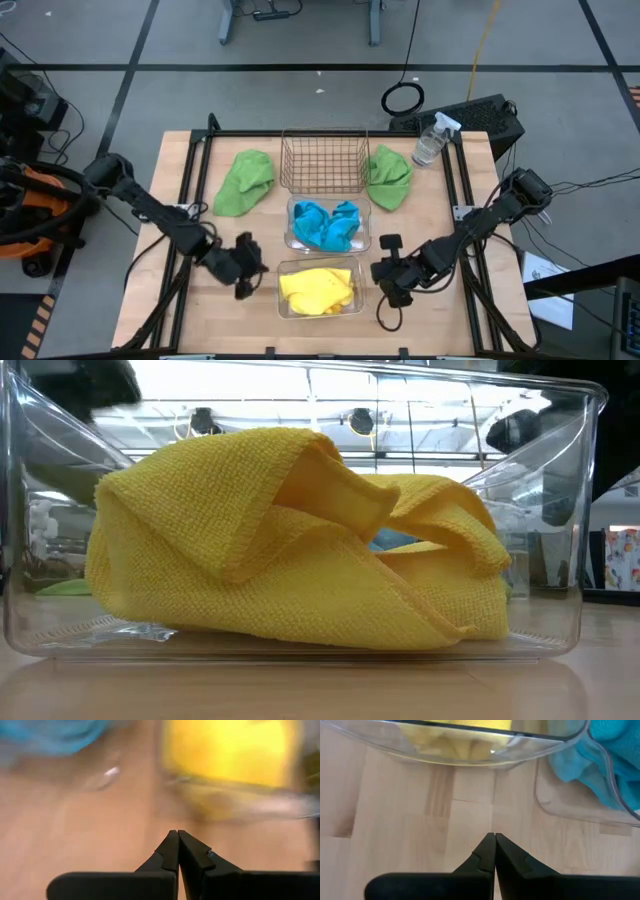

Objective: Sort microfiber towel by color & place in baskets
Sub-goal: Adjust the transparent bins, then put the left green towel into the wire basket

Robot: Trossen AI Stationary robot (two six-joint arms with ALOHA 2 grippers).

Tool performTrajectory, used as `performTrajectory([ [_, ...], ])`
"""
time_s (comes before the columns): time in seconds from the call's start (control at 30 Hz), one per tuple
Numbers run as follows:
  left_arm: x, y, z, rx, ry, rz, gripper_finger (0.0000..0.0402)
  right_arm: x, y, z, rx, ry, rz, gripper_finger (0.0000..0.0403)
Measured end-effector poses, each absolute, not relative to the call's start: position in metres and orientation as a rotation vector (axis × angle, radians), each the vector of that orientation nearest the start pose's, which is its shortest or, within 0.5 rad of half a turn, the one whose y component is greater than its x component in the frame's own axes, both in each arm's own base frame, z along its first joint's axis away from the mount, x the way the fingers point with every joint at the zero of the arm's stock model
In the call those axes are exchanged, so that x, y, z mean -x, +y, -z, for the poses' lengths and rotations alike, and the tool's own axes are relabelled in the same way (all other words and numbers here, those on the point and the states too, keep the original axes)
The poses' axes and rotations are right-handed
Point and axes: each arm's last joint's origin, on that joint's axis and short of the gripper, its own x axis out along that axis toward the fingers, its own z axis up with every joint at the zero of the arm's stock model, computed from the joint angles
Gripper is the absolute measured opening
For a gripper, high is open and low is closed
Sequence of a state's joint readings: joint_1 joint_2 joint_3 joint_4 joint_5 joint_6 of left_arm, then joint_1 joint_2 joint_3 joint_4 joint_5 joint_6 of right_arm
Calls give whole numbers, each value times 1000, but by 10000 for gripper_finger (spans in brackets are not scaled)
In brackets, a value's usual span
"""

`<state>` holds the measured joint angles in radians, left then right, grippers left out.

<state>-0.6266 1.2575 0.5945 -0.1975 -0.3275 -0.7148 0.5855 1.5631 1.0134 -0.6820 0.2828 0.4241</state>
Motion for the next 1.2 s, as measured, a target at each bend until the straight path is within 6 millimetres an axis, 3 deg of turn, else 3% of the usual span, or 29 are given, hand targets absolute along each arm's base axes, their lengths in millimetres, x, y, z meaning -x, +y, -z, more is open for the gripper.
performTrajectory([
  [0.23,-194,-150,-184,314,677,56,8,-248,157,-202,129,1103,-32,0],
  [0.47,-202,-149,-163,255,739,-5,8,-248,159,-202,104,1097,-31,0],
  [0.7,-210,-144,-164,178,688,1,8,-242,163,-201,117,1120,-35,0],
  [1.0,-209,-107,-164,63,748,-264,8,-227,153,-198,124,1265,91,0],
  [1.2,-206,-72,-173,17,749,-484,8,-226,152,-198,139,1257,118,0],
])
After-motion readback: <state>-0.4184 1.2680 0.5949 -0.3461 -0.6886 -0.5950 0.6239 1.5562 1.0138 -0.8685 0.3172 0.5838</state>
